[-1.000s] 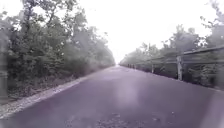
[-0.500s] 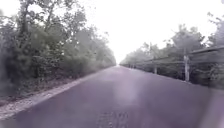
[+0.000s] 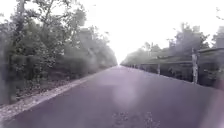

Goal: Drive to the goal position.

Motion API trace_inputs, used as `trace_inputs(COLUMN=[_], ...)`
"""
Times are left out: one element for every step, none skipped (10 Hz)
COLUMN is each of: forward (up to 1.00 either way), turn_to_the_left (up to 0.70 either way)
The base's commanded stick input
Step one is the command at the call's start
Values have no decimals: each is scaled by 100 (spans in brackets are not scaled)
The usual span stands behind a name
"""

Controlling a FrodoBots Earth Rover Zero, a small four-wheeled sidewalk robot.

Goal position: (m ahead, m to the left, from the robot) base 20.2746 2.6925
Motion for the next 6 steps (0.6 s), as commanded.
trace_inputs(forward=[100,100,100,100,100,100], turn_to_the_left=[0,0,0,0,0,0])
